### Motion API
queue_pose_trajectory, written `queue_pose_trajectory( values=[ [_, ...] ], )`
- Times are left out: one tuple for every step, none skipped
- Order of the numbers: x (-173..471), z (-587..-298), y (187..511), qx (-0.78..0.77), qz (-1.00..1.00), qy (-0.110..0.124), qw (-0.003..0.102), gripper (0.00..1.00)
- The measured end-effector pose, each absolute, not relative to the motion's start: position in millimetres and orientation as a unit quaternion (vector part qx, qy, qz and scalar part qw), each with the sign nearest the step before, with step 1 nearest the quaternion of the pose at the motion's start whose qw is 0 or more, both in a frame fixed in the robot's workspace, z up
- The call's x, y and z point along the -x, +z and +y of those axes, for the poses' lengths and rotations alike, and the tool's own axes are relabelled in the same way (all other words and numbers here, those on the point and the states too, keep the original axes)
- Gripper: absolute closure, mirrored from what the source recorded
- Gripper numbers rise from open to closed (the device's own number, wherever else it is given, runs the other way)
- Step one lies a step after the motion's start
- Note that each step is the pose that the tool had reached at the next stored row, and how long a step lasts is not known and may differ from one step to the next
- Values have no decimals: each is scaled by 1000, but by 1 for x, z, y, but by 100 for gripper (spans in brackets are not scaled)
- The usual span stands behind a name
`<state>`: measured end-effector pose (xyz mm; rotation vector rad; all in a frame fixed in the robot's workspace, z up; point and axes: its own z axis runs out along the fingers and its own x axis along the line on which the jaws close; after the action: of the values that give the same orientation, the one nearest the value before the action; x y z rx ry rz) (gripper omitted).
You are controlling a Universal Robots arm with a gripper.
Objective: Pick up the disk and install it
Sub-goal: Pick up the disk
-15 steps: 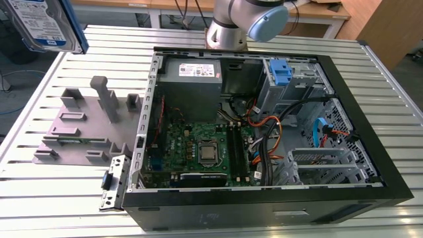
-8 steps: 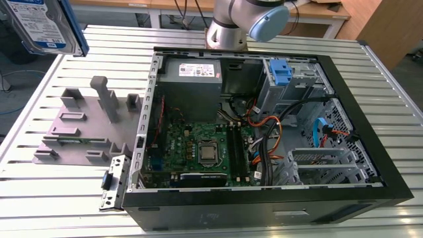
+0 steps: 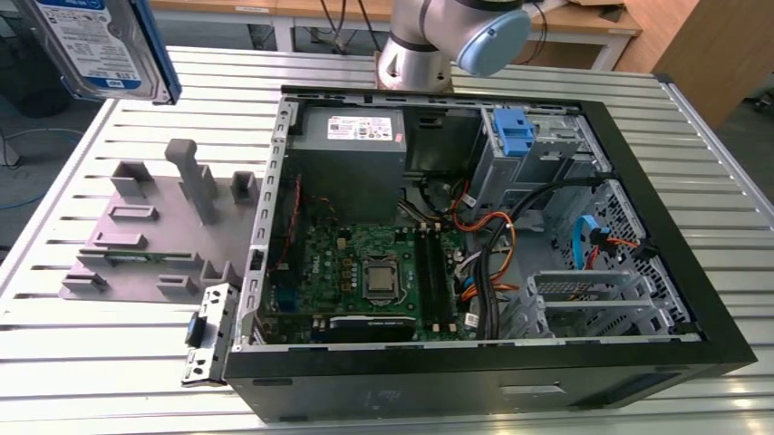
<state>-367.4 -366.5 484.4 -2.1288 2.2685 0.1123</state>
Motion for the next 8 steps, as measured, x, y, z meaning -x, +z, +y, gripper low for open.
queue_pose_trajectory(
  values=[
    [365,-367,484,684,729,36,14,65],
    [364,-367,484,684,729,36,14,65],
    [364,-367,484,684,729,36,14,65],
    [363,-367,484,684,729,36,14,65],
    [363,-367,484,684,729,36,14,65],
    [363,-367,485,684,729,36,14,65],
    [363,-367,485,684,729,36,14,65],
    [363,-367,486,684,729,36,14,65]
  ],
)
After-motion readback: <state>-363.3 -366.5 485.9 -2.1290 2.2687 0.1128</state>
